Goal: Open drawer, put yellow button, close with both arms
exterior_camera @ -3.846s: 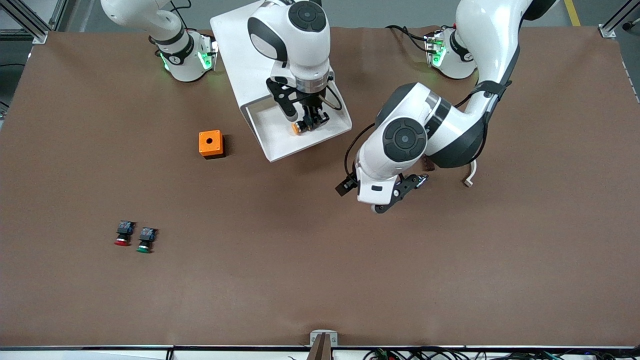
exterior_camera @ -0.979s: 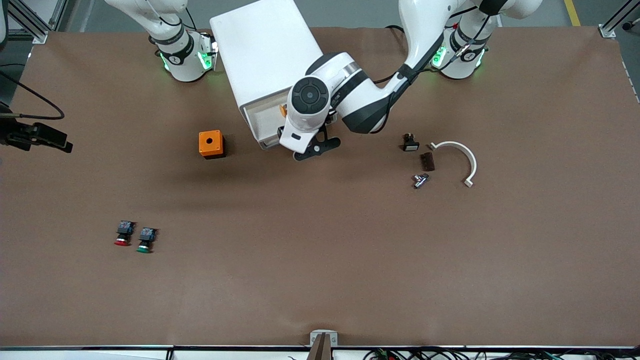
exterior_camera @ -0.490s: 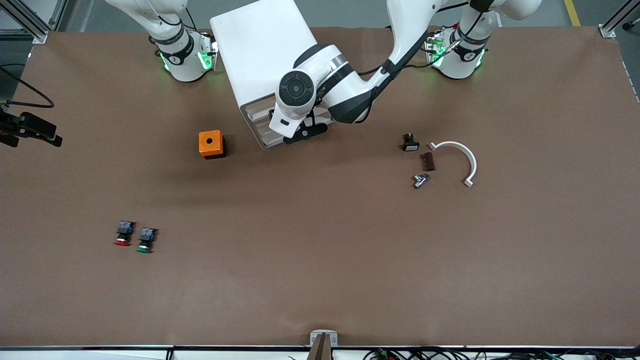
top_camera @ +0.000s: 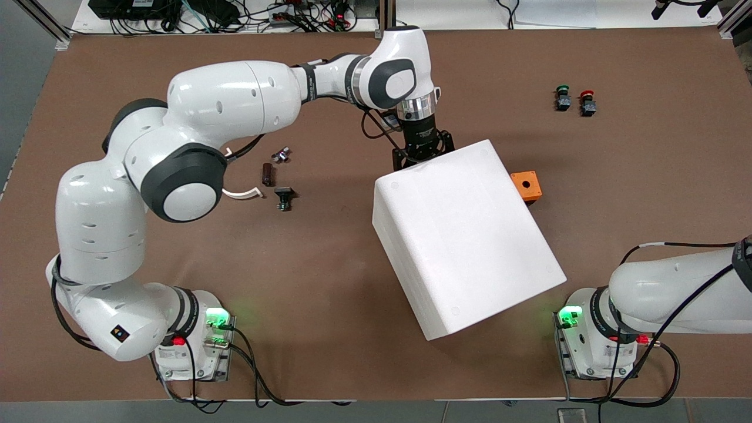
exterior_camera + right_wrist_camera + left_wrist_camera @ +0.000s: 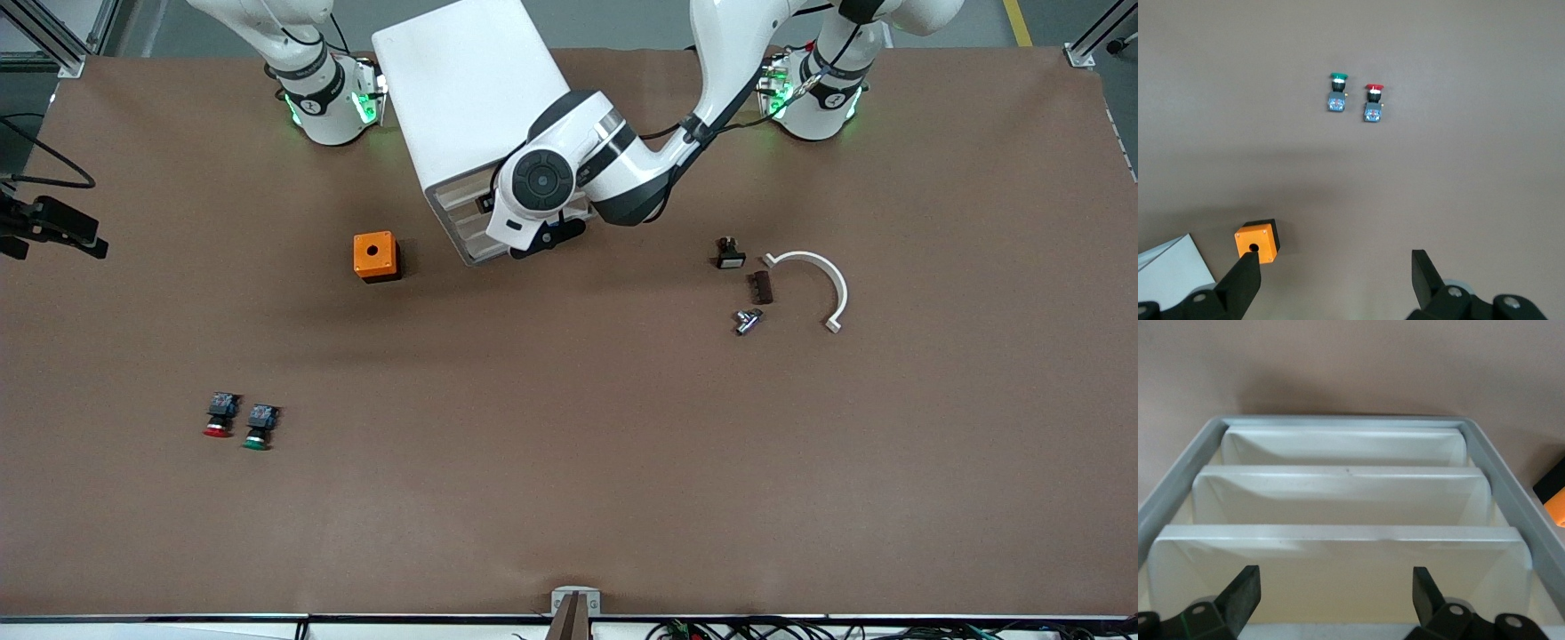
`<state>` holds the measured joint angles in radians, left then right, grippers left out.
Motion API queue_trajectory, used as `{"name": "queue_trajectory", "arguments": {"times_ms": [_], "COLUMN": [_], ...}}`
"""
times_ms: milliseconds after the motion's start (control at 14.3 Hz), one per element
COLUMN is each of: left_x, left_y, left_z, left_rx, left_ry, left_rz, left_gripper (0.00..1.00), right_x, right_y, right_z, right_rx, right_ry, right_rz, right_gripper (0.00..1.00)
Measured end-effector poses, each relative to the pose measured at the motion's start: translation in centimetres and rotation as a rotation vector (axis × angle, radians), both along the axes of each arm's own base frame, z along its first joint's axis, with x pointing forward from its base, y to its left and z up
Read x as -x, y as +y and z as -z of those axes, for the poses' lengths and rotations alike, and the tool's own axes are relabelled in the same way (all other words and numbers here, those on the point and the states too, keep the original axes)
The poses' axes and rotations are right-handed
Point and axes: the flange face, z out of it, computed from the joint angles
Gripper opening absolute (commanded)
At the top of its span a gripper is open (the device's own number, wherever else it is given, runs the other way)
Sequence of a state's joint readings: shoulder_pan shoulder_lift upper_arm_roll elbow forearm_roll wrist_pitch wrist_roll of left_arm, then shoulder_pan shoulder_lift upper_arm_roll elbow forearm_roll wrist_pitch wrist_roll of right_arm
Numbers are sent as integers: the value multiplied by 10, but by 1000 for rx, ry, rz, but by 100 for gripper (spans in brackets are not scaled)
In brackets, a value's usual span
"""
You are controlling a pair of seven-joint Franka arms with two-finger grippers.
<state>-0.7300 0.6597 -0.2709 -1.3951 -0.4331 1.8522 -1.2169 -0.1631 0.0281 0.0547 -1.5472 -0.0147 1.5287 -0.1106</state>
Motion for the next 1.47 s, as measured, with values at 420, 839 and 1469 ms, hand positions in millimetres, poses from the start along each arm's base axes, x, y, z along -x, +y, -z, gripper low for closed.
{"name": "queue_trajectory", "arguments": {"times_ms": [420, 839, 1469], "left_x": [0, -23, -141], "left_y": [1, 13, 155], "left_z": [5, -9, -145], "left_rx": [1, 6, 158], "left_ry": [19, -25, -308], "left_rz": [-9, -35, 54], "left_gripper": [100, 100, 100], "right_x": [5, 1, 1], "right_y": [3, 5, 3], "right_z": [0, -6, -7], "right_rx": [-5, -1, 7], "right_ry": [42, -2, -4], "right_rz": [-7, -14, 4], "right_gripper": [100, 100, 100]}}
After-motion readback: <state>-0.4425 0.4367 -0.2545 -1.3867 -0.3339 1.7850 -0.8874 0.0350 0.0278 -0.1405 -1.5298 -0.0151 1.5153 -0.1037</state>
